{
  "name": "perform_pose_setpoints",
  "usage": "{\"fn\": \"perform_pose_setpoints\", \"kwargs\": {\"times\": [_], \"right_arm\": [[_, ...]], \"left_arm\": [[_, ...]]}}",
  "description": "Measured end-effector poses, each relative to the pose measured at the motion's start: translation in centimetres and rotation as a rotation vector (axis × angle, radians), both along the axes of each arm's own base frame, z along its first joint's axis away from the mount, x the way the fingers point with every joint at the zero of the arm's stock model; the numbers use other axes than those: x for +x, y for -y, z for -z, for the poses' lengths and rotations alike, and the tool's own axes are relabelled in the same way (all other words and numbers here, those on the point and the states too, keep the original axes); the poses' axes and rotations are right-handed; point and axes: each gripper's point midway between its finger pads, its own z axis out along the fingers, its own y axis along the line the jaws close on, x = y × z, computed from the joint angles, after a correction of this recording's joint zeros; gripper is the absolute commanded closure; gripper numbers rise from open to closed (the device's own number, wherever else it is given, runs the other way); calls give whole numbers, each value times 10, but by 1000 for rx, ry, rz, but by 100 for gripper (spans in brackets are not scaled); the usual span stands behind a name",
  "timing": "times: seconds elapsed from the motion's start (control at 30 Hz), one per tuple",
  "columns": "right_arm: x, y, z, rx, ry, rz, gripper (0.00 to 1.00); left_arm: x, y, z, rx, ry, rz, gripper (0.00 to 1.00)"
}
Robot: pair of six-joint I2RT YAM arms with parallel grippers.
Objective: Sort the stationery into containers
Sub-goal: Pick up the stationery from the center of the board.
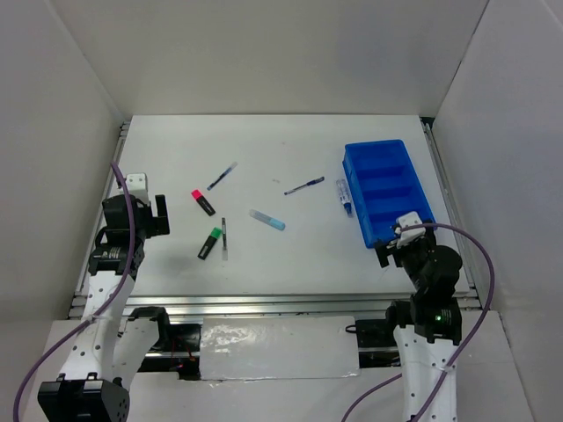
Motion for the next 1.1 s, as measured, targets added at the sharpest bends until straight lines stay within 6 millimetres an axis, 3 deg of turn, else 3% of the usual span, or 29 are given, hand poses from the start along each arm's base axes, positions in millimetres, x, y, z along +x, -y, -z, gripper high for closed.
{"fn": "perform_pose_setpoints", "kwargs": {"times": [0.17,0.33,0.57,0.67,0.83,1.1], "right_arm": [[11,-10,-27,72,-70,-39,19],[43,-27,-60,137,-157,-88,20],[67,-107,-74,114,-262,-270,21],[86,-127,-65,106,-331,-244,24],[122,-151,-25,114,-495,-113,25],[164,-154,29,147,-663,125,19]], "left_arm": [[0,0,0,0,0,1,1],[0,0,0,0,-1,0,1],[0,-1,2,3,-9,-5,1],[0,-2,3,5,-12,-8,1],[0,-4,3,8,-14,-20,1],[0,-7,4,10,-19,-30,1]]}}
